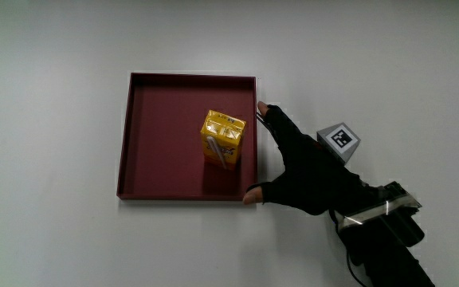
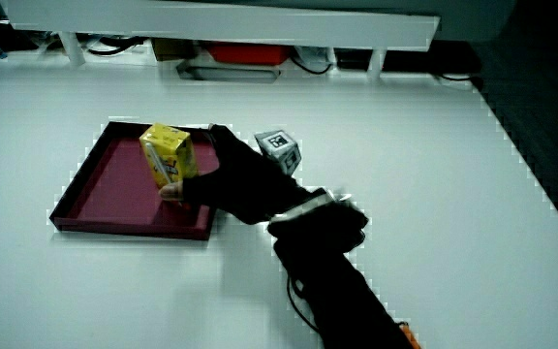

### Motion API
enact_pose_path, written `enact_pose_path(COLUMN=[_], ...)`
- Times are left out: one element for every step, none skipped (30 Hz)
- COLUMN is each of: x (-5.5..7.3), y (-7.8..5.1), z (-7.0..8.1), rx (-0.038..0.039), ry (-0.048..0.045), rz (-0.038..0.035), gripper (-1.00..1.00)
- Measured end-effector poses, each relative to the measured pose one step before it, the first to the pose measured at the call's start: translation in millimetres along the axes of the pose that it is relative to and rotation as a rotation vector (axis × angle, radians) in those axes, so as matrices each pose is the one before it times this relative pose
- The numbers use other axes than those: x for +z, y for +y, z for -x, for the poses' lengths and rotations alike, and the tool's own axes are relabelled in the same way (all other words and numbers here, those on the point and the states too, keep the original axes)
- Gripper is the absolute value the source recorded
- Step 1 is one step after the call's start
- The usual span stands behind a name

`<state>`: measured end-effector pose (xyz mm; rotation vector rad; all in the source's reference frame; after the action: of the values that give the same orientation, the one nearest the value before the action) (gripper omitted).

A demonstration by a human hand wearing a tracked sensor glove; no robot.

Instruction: Pick ice redtea

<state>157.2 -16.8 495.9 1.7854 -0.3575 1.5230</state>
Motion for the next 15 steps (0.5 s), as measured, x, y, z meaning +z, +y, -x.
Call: enact_pose_path(x=[-0.69,-1.16,-0.17,-0.62,-1.02,-0.39,-1.29,-1.00,-1.90,-1.24,-1.02,-1.11,-0.79,-0.70,-1.26], y=[3.56,2.67,3.69,2.73,2.53,2.90,3.17,3.17,2.47,2.77,2.73,1.75,2.18,2.34,1.73], z=[-1.49,0.79,-3.04,-1.43,-0.66,-2.62,-0.38,-1.39,1.74,-0.26,0.00,0.04,-1.00,-2.04,0.24], rx=[0.00515,-0.00805,0.01783,-0.00142,-0.00399,-0.01174,0.00795,-0.00677,0.00598,0.00323,0.00280,-0.00936,0.00394,0.00450,0.01275], ry=[0.00153,0.00505,0.00264,0.00482,0.00803,-0.00294,0.00900,0.00234,0.00621,0.00556,0.00269,0.00324,-0.00161,0.00492,0.00852], rz=[0.00079,0.00065,0.00159,-0.00094,0.00172,-0.00434,0.00251,0.00234,-0.00090,0.00218,0.00458,0.00089,-0.00318,-0.00039,0.00352], gripper=[0.00,0.00,0.00,0.00,0.00,0.00,0.00,0.00,0.00,0.00,0.00,0.00,0.00,0.00,0.00])
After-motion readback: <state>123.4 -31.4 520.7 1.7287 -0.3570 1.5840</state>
